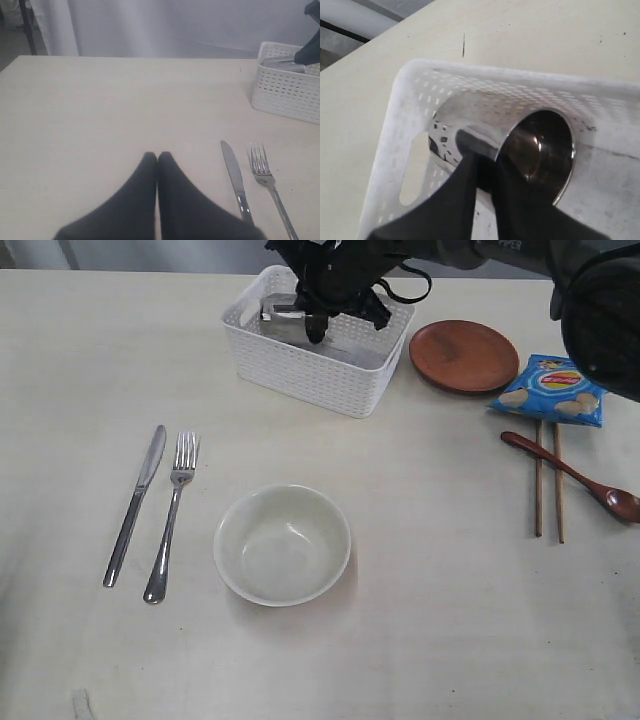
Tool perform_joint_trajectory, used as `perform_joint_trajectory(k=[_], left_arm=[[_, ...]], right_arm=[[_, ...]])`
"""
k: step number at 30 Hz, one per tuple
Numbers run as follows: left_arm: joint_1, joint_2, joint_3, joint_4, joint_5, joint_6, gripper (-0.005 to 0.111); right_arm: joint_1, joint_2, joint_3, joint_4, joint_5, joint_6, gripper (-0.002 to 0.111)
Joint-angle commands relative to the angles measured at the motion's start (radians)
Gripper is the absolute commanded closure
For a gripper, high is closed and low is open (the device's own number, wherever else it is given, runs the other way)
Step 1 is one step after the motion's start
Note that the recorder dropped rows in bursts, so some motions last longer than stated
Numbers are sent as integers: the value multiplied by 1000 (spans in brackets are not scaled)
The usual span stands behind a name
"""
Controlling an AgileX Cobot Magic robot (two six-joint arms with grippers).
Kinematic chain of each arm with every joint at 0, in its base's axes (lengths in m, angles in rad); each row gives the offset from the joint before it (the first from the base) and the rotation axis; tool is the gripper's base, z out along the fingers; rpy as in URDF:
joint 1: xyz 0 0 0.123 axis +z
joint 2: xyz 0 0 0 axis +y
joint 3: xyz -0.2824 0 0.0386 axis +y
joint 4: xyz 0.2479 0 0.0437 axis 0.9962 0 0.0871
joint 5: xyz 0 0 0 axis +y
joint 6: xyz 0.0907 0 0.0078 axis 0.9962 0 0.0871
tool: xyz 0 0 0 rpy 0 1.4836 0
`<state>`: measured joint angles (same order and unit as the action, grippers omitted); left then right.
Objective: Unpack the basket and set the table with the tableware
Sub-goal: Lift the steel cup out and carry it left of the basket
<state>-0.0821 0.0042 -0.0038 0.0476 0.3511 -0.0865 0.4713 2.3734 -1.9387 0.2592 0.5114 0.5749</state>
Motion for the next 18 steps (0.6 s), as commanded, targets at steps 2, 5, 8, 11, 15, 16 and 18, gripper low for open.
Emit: perform_joint_trajectory(k=[2,5,8,11,15,16,18], left_arm=[[3,-4,4,8,-9,4,107],[3,-4,4,8,-9,4,107],[3,-4,4,8,-9,4,107],[3,-4,4,8,-9,4,107],[3,-4,4,8,-9,4,107],[3,-4,4,8,-9,4,107],[3,-4,4,8,-9,4,107]], right_arm=[[-2,-34,-3,-26,50,-55,109],[-2,-70,-17,-49,96,-68,109],[0,-108,-45,-97,156,-84,109],[5,-150,-61,-106,203,-133,109],[26,-205,-61,-108,221,-213,109],[33,-213,-61,-108,232,-231,109],[56,-227,-61,-108,253,-285,109]])
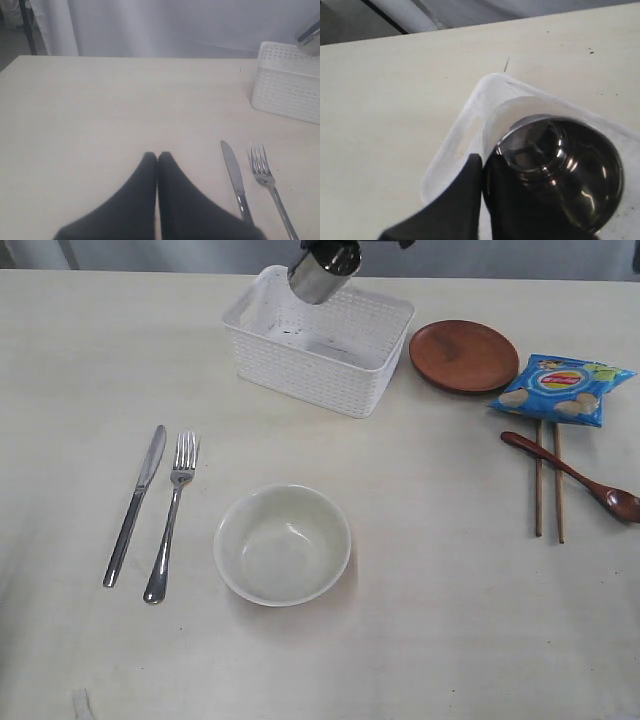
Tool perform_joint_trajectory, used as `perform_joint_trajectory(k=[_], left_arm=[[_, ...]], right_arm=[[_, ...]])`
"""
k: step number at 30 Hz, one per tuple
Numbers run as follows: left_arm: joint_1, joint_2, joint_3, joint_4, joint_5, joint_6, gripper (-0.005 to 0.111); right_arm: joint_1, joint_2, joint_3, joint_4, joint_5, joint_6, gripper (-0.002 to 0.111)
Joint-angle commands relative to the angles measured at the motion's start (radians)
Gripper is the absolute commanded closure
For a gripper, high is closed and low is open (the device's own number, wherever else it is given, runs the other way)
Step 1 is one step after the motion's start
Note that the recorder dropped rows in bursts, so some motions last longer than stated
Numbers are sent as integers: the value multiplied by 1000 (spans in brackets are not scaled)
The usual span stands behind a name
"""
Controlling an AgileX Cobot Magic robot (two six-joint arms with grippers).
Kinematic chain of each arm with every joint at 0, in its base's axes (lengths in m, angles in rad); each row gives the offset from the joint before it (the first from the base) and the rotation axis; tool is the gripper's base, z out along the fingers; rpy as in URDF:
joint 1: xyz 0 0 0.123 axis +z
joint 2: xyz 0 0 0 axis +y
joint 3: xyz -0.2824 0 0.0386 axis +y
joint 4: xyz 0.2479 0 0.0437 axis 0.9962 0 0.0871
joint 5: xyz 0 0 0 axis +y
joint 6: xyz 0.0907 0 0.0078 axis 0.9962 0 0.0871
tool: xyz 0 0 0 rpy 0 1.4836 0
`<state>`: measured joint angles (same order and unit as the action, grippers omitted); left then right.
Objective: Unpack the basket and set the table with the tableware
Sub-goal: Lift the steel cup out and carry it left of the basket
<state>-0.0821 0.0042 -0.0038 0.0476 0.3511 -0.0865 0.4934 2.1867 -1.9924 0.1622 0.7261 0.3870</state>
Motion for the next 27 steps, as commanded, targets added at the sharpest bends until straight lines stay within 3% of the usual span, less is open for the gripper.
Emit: perform_joint_trajectory(k=[1,8,16,27], left_arm=[[3,-4,4,8,-9,4,107],[3,-4,4,8,-9,4,107],[3,-4,4,8,-9,4,107],[3,-4,4,8,-9,4,107]], right_arm=[[47,-42,-7,-11,47,-128,109],[117,-80,-7,-116,68,-135,109],[101,-139,-7,-325,324,-108,109],[300,-162,-7,-377,347,-154,109]])
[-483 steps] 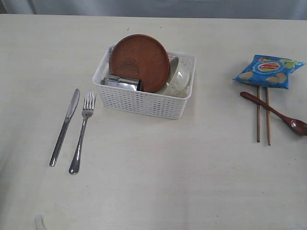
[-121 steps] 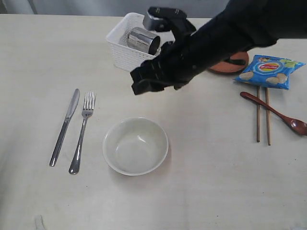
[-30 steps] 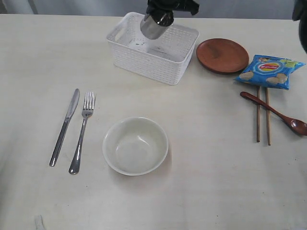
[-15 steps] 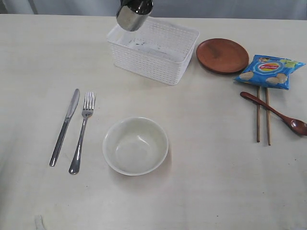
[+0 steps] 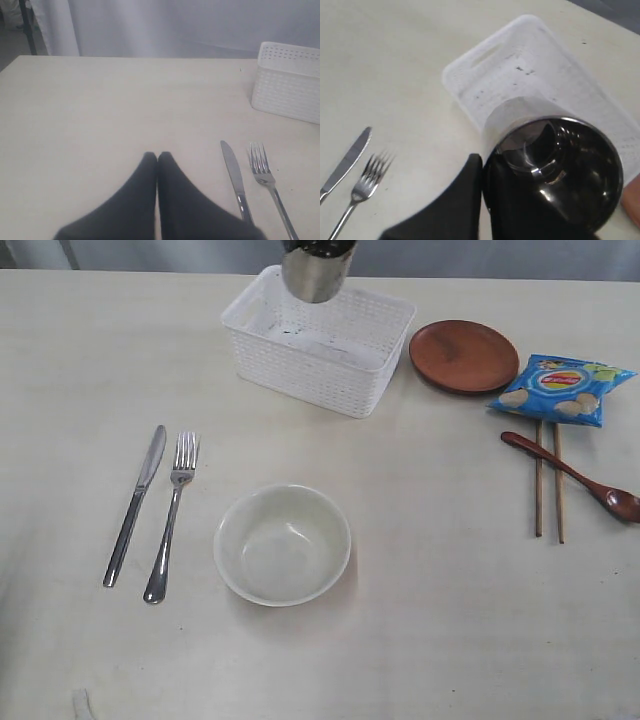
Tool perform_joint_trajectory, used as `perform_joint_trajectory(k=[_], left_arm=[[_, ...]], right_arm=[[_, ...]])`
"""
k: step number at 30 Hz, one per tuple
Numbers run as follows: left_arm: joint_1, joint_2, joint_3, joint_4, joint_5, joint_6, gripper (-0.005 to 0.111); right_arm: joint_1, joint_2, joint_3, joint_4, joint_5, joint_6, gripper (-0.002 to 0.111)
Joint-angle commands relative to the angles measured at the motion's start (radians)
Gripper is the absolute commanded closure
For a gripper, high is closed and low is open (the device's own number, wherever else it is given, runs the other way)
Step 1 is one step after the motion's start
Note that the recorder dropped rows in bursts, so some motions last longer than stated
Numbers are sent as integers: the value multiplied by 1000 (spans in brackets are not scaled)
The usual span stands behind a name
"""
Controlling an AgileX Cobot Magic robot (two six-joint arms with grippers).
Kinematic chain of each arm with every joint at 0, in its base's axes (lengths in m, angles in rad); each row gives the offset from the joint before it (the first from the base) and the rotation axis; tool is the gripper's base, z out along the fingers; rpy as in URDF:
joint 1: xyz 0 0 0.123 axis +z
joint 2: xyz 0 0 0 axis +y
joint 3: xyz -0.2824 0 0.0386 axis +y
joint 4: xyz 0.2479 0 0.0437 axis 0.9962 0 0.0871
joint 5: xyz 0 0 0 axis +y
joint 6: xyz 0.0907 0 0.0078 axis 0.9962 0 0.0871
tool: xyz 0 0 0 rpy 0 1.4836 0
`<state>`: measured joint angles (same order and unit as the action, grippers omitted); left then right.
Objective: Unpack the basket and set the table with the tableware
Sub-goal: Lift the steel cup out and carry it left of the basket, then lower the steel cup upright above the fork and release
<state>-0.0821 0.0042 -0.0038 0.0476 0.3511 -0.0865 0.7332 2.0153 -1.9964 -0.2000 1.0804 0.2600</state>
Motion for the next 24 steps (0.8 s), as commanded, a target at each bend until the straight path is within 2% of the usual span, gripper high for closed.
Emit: perform_joint_trajectory(k=[1,6,13,19,24], left_arm=[[3,-4,4,8,-9,4,107],[3,-4,4,8,-9,4,107],[3,-4,4,8,-9,4,107],[3,-4,4,8,-9,4,107],[3,-4,4,8,-9,4,107]], right_arm=[[84,13,-3,-15,-15,-41,109],[139,39,-38,-15,-52,-56,109],[167,200,-267,1,55,-99,109],[170,373,-495,86,88,-128,109],[170,491,-605,120,102,-138,109]])
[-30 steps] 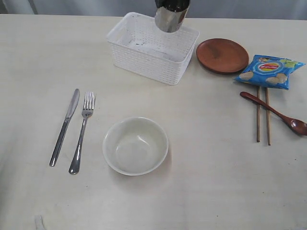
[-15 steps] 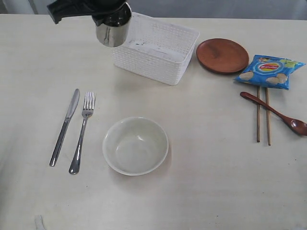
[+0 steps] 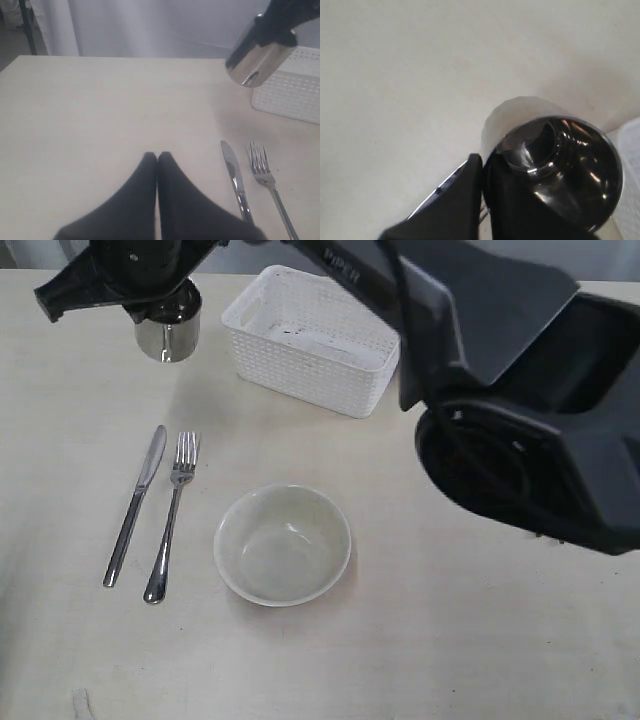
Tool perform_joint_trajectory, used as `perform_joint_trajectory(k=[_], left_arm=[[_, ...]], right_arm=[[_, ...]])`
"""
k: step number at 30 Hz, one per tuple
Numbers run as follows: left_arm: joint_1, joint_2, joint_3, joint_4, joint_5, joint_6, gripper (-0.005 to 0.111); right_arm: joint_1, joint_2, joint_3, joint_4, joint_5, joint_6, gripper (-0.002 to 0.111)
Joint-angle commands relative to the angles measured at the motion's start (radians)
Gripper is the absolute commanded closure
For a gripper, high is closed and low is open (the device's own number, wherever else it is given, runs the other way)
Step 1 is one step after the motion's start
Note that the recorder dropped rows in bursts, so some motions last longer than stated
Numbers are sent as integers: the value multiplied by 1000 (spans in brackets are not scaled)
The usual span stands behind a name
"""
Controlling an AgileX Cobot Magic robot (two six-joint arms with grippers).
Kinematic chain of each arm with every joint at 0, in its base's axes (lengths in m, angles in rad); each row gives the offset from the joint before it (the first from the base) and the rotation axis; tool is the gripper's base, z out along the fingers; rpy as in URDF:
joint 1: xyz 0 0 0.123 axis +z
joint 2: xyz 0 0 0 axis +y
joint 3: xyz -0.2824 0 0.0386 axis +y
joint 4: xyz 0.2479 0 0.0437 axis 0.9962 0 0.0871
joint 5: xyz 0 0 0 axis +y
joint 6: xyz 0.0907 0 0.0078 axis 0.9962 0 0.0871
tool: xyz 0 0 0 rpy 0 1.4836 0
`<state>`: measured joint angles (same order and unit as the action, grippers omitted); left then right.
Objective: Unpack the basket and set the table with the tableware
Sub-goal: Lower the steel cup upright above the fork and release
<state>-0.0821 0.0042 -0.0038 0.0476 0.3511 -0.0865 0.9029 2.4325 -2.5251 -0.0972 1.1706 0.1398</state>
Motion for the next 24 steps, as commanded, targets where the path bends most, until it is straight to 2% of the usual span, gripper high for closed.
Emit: perform_joint_trajectory(k=[1,8,24], left_arm=[[3,-4,4,8,-9,4,107],[3,-4,4,8,-9,4,107],[3,-4,4,8,-9,4,107]], right_arm=[[0,106,-86,17,12,-17,109],[-2,159,-90,-69,10,-43,109],[-2,176,-90,-1,34,-97,109]])
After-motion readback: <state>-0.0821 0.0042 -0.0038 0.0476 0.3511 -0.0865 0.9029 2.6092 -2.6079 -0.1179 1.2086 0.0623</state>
